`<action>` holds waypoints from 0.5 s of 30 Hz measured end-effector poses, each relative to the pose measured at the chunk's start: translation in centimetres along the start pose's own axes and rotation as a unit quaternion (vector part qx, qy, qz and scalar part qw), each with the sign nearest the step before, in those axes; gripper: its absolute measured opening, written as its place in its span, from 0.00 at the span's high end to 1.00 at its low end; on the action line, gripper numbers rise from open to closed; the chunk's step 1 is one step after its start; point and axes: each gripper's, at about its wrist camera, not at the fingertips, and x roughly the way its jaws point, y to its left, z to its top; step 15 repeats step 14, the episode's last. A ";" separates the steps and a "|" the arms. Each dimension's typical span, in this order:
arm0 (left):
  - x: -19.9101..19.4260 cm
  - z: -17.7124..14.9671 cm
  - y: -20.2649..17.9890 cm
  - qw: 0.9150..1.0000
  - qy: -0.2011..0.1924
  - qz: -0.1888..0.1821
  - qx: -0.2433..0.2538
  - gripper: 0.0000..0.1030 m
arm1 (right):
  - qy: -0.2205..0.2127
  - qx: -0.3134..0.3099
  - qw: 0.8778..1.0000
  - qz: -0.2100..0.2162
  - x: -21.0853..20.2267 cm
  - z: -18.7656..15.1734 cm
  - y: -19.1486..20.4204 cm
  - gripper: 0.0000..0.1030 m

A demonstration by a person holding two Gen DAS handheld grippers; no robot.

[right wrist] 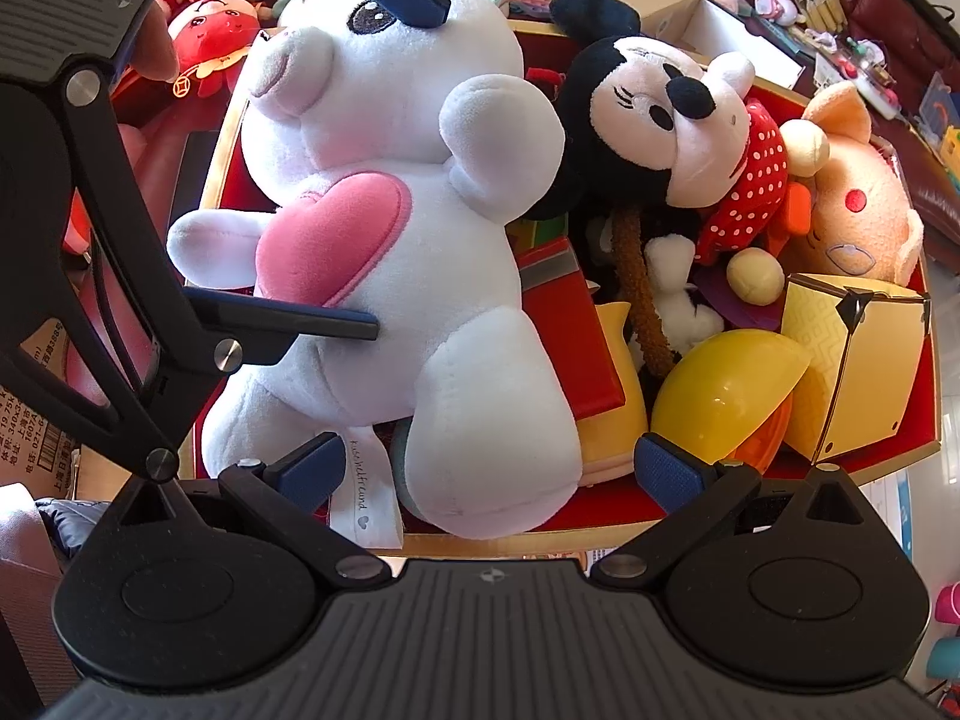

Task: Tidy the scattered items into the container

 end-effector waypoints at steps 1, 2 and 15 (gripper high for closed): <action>-0.1 -0.1 -0.1 1.000 0.000 0.000 0.000 0.00 | 0.000 0.000 1.000 0.000 0.0 0.0 0.0 0.01; -0.1 -0.1 -0.1 1.000 0.000 0.001 -0.001 0.00 | 0.000 0.000 1.000 0.000 0.0 0.0 0.0 0.01; -0.7 -0.2 -0.1 1.000 -0.012 0.001 -0.019 0.00 | 0.002 0.002 1.000 0.000 0.1 -0.1 -0.1 0.01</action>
